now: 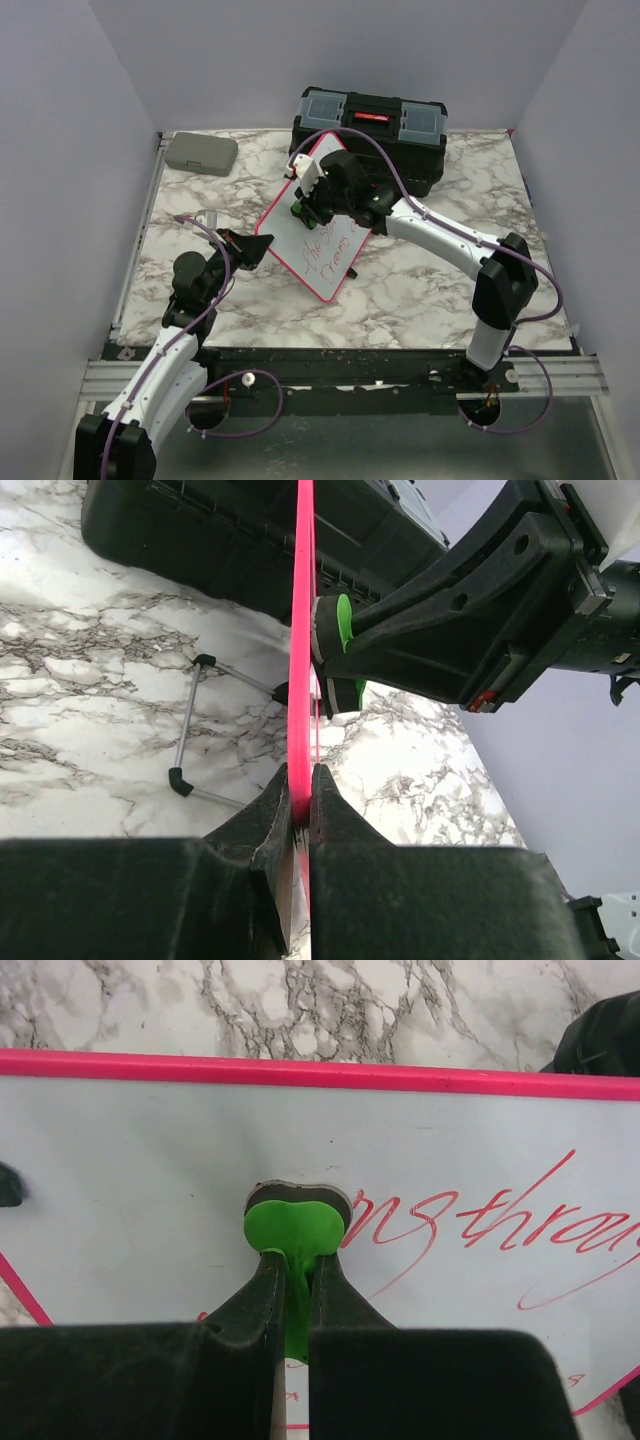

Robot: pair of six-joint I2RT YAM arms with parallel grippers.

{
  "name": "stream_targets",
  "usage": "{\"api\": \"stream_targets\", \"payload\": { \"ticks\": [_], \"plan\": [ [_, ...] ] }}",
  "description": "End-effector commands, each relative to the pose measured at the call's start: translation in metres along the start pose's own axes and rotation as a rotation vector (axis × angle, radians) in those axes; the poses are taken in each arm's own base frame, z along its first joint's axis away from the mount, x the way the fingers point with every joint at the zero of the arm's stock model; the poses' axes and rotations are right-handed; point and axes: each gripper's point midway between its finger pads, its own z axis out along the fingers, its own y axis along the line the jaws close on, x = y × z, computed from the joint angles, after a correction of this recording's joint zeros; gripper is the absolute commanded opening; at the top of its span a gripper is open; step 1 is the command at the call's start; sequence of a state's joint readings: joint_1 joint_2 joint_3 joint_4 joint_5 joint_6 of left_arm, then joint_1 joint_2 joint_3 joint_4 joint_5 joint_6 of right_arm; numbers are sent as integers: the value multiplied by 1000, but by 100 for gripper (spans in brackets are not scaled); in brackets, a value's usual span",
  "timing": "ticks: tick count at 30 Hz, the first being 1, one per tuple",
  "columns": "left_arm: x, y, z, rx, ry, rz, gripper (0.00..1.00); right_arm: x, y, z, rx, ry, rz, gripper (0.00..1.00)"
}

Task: Erase the whiteboard
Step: Erase the whiteboard at the whiteboard stand.

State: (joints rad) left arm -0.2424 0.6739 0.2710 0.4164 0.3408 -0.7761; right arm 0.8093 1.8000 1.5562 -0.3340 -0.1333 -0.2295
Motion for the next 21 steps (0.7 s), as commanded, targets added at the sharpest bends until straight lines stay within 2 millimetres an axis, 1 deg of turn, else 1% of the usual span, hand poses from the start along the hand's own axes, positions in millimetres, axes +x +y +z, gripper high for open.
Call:
{"api": "stream_targets", "payload": {
  "ticks": [1, 3, 6, 9, 11, 12, 15, 16, 18, 20, 21],
  "plan": [
    [1, -32, -4, 142, 41, 62, 0, 51, 19, 8, -180, 119, -147, 1],
    [2, -32, -4, 143, 44, 65, 0, 66, 38, 3, -293, 142, -179, 1],
    [1, -33, -3, 144, 43, 63, 0, 78, 50, -1, -366, 161, -219, 1],
    [1, -33, -3, 143, 41, 62, 0, 79, 55, -3, -406, 167, -234, 1],
    [1, -33, -3, 144, 42, 61, 0, 75, 55, -2, -400, 157, -220, 1],
    [1, -33, -3, 144, 42, 60, 0, 72, 52, 0, -378, 149, -198, 1],
    [1, -33, -3, 146, 43, 61, 0, 46, 31, 10, -224, 89, -99, 1],
    [1, -33, -3, 145, 43, 61, 0, 33, 21, 12, -164, 58, -64, 1],
    [1, -33, -3, 144, 42, 59, 0, 13, 1, 15, -54, 18, 11, 1],
    [1, -33, -3, 145, 40, 58, 0, -4, -16, 15, 32, -18, 78, 1],
    [1, -34, -4, 147, 41, 59, 0, -8, -24, 16, 71, -25, 109, 1]
  ]
}}
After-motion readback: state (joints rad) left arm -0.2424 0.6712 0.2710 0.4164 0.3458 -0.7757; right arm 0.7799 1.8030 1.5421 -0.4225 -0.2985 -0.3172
